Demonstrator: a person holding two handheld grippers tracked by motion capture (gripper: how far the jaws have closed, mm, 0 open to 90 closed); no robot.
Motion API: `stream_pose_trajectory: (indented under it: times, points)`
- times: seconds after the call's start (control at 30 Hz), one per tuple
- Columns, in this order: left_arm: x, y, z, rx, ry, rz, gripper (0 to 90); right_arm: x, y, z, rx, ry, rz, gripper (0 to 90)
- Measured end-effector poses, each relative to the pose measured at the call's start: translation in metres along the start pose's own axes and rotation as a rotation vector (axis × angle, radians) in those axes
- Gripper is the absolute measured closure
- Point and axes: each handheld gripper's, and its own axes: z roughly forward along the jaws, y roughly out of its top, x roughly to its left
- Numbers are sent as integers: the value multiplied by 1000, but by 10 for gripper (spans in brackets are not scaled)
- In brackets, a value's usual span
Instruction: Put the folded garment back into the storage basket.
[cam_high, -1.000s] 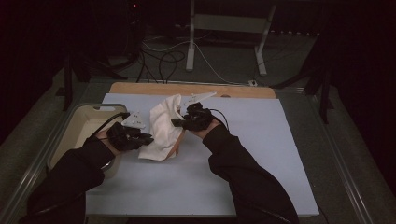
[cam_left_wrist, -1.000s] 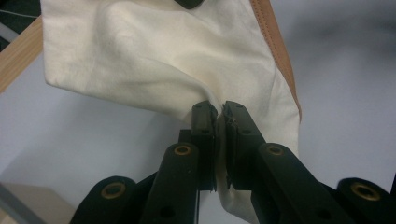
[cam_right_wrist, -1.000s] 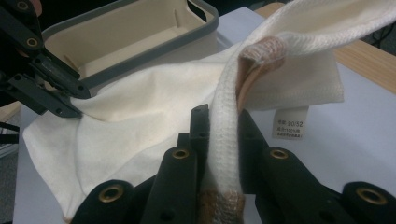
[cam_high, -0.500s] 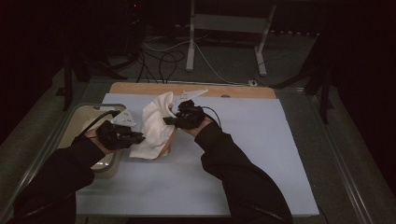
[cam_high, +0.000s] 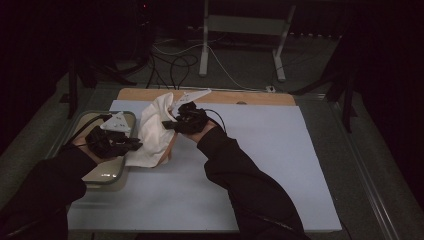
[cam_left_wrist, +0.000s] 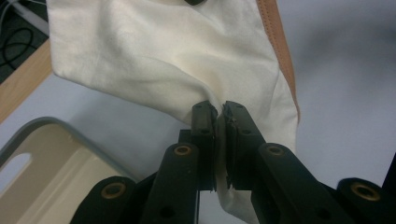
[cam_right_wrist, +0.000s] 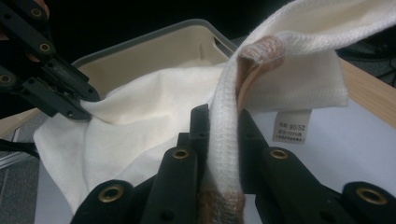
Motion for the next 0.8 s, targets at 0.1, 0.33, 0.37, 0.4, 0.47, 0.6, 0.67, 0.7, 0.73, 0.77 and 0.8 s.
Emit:
stream_pose_trajectory:
  times: [0.1,0.33,0.37,0.4,0.47,0.6,0.67,0.7,0.73,0.77,0.8]
  points:
    - [2,-4,-7,2,9,-2,850,3,5,3,-6,6,-13,819]
    - [10,-16,-18,8,27,-33,849,12,13,16,-10,22,-23,819]
    - [10,-18,-19,10,29,-32,850,13,14,18,-9,23,-26,819]
    - [11,-20,-20,10,30,-39,849,15,16,20,-7,23,-25,819]
    - [13,-23,-22,11,35,-45,849,17,18,24,-12,26,-27,819]
    - [15,-29,-27,15,45,-56,849,22,22,31,-7,34,-40,819]
    - [16,-33,-30,12,47,-61,850,25,24,33,-9,36,-39,819]
    - [17,-34,-31,11,50,-65,849,26,24,34,-9,37,-42,819]
    - [17,-35,-31,10,51,-70,849,27,25,35,-9,37,-46,819]
    - [18,-36,-32,11,50,-71,850,27,25,36,-8,37,-46,819]
    - [18,-38,-33,9,56,-76,849,28,26,37,-10,41,-47,818]
